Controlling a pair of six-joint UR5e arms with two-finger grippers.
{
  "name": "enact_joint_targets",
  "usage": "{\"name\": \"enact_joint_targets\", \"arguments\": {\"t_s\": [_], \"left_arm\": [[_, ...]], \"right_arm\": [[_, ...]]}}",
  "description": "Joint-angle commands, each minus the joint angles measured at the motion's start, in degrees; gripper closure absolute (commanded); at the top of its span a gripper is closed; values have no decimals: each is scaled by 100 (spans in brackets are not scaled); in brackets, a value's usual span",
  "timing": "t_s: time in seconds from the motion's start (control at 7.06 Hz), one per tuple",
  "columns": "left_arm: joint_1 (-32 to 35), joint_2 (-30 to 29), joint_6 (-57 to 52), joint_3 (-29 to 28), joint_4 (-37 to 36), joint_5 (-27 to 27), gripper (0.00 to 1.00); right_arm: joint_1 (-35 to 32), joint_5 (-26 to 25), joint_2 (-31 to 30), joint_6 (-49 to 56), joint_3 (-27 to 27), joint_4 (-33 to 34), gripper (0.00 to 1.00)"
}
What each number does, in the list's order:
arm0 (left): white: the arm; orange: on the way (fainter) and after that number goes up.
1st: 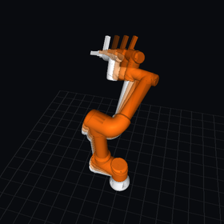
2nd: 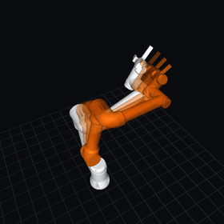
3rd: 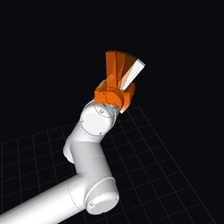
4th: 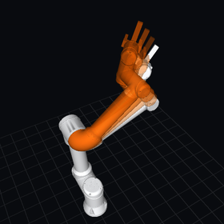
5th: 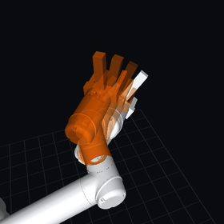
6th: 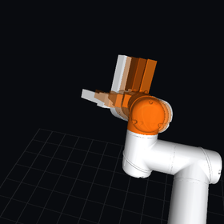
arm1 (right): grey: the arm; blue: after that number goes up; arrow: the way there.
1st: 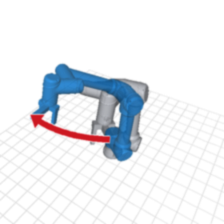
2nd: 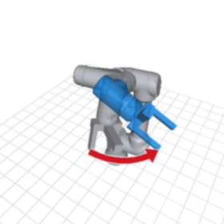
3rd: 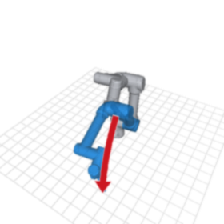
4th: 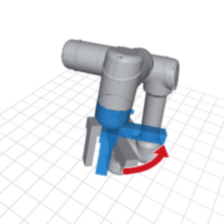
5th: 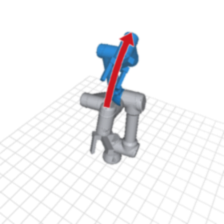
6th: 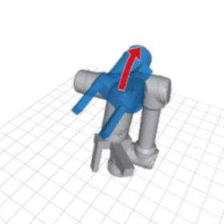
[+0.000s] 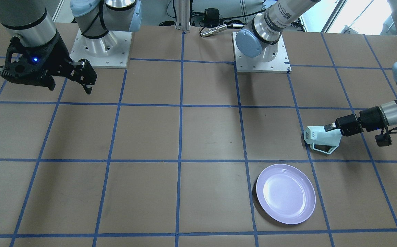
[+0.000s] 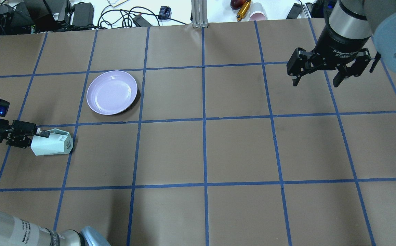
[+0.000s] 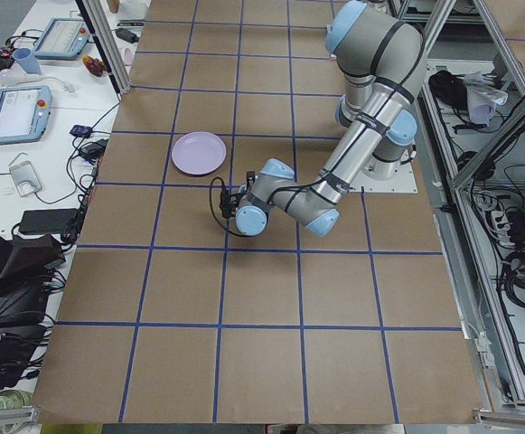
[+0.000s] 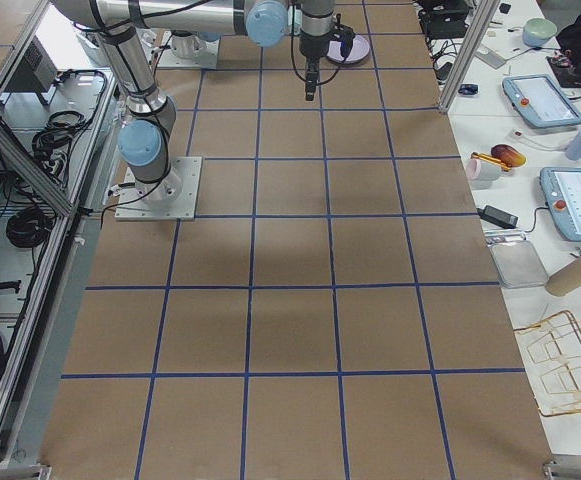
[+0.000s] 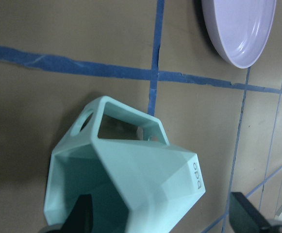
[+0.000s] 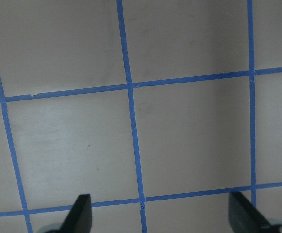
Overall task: Flip cup and place on plate
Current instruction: 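Close the left gripper on the open end of the lying mug, then lift the mug with the left gripper and rotate it upright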
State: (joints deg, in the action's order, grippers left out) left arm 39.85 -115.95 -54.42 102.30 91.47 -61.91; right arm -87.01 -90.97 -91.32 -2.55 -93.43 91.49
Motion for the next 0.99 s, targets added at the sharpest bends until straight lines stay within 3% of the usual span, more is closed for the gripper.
{"name": "enact_joint_targets", "arguments": {"t_s": [0.0,0.14,0.85], "left_arm": [[5,-7,1,70,20,117,51],[5,2,10,53,2,91,100],[92,230,535,-393,19,-40,100]], "right_arm": [[0,0,0,0,0,0,0],[0,0,0,0,0,0,0],[0,0,0,0,0,0,0]]}}
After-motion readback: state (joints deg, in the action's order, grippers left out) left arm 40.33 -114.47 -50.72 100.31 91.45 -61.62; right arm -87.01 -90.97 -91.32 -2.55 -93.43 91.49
